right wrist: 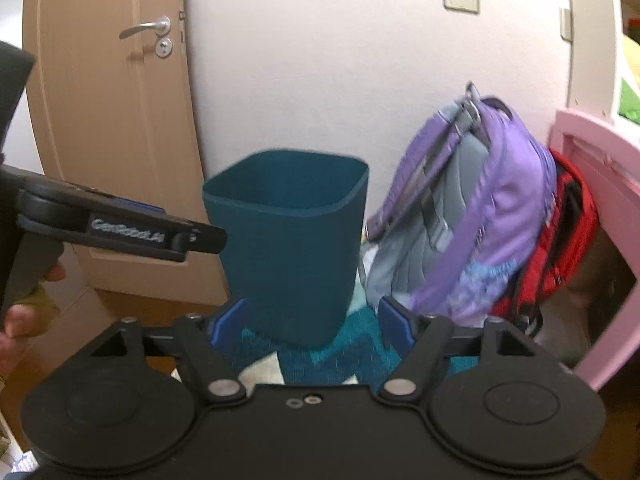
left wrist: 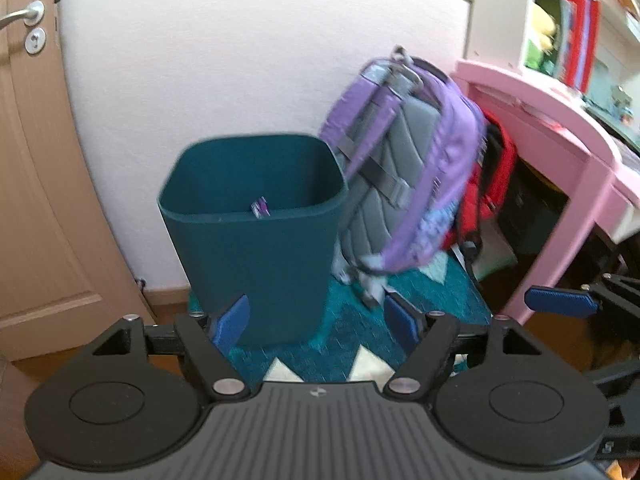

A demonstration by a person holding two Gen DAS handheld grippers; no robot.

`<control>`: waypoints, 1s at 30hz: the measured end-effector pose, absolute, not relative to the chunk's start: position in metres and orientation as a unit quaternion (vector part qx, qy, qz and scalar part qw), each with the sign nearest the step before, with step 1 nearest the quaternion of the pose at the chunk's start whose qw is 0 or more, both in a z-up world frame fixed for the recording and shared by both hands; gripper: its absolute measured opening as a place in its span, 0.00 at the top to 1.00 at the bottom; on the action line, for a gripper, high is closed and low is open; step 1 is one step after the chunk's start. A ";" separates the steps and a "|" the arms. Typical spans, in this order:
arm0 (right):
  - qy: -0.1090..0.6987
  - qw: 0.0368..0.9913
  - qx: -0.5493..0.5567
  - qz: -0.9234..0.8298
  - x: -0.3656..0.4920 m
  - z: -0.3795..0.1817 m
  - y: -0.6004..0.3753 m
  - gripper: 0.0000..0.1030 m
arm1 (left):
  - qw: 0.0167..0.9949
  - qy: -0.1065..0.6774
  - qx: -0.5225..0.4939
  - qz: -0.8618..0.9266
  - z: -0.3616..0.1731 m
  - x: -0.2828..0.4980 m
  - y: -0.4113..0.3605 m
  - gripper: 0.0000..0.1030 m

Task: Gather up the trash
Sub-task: 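Lower both tools back down to the remaining floor trash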

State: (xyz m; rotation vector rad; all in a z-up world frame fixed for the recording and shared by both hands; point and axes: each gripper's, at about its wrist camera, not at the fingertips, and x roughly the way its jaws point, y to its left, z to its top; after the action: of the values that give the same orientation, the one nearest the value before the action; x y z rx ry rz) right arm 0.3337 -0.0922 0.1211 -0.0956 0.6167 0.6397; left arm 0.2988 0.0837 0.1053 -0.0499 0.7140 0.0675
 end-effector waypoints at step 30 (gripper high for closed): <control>0.585 0.793 0.029 0.165 0.340 -0.209 -0.152 0.09 | 0.814 0.579 -0.004 -0.047 -0.213 0.318 0.045 0.20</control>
State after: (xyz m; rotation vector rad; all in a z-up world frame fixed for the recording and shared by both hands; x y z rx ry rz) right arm 0.3401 -0.1523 -0.2085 0.0620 1.2578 0.3556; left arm 0.3182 0.0451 -0.2128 -0.0083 1.2346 -0.0996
